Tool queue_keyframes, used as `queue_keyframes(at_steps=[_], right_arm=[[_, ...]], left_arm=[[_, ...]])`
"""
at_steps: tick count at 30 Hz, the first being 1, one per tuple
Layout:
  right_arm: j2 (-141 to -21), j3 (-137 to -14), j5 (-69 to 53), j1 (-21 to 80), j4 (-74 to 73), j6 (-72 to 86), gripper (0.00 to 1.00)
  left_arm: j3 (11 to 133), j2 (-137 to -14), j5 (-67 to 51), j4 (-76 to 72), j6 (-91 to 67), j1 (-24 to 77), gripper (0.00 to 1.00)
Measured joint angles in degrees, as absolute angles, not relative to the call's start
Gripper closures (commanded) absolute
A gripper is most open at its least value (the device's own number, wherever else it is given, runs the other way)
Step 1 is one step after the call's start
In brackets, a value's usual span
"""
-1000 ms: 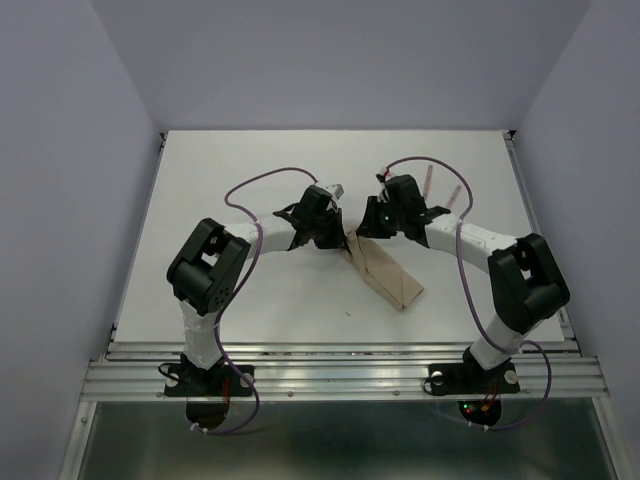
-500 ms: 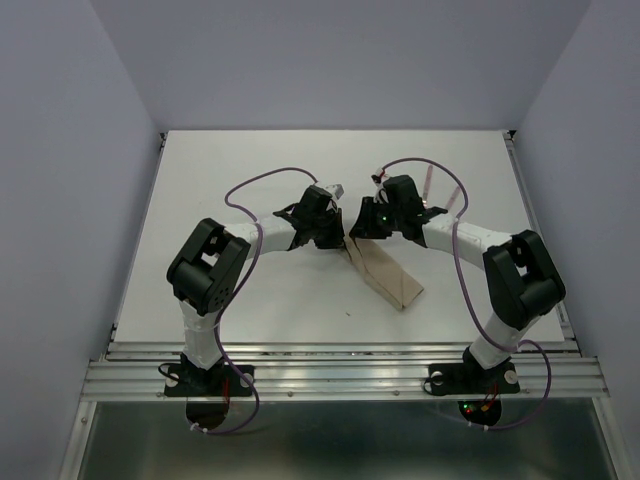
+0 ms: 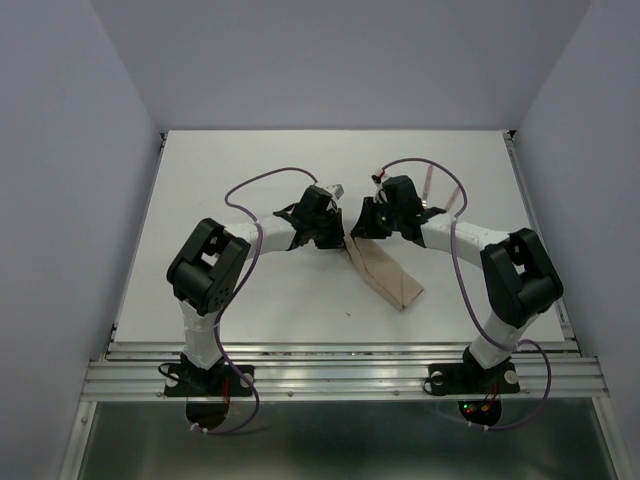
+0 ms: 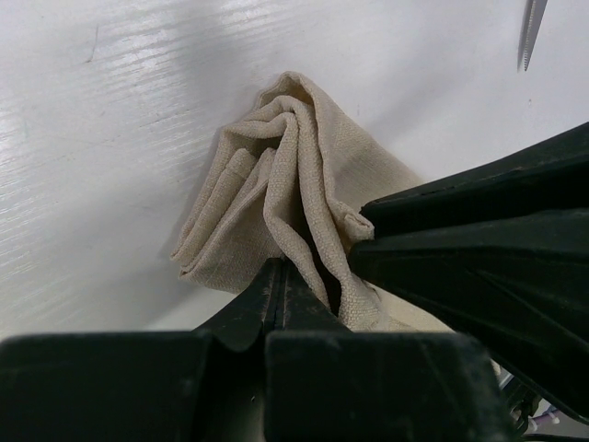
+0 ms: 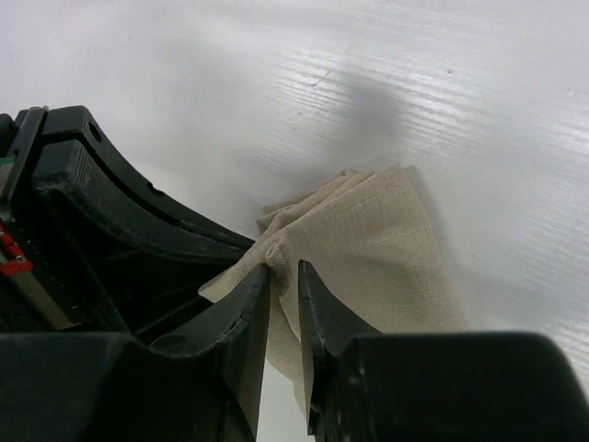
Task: Fold the napkin into a case and place the utensils inside
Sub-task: Grasp the top corner of the smaller rectangle folded napkin from the folded napkin.
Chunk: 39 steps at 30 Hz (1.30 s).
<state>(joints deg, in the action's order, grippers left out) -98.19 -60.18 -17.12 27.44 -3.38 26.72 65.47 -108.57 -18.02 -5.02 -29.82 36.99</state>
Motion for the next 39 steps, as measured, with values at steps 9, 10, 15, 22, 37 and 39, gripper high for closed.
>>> queue_keyframes(at_steps=[9,10,15,22,37,39], right_arm=[[-98.4,-60.2,-14.9,27.4,-3.4,26.1,0.99],[-98.4,-60.2,-14.8,27.4,-3.4,26.0,0.99],[-96.8,-58.8,-14.9,27.4,-3.5,25.6,0.99],[-93.8,-57.5,-16.7,27.4,-3.0,25.4,0.99],[-93.9,-57.4,-20.9,28.0,-3.0,25.0,0.99],[-94.0,-57.4,-21.6,28.2,-3.0,24.8,0.99]], left_arm=[[65.5,-108.6,-18.0,-5.0,-29.8,37.0,1.0],[65.5,-108.6,-18.0,-5.0,-29.8,37.0,1.0],[65.5,-108.6,-18.0,-5.0,-29.8,37.0,1.0],[65.5,-108.6,-18.1,-5.0,-29.8,37.0,1.0],[65.5,-108.6,-18.3,-5.0,-29.8,37.0,1.0],[65.5,-108.6,-18.3,-5.0,-29.8,37.0,1.0]])
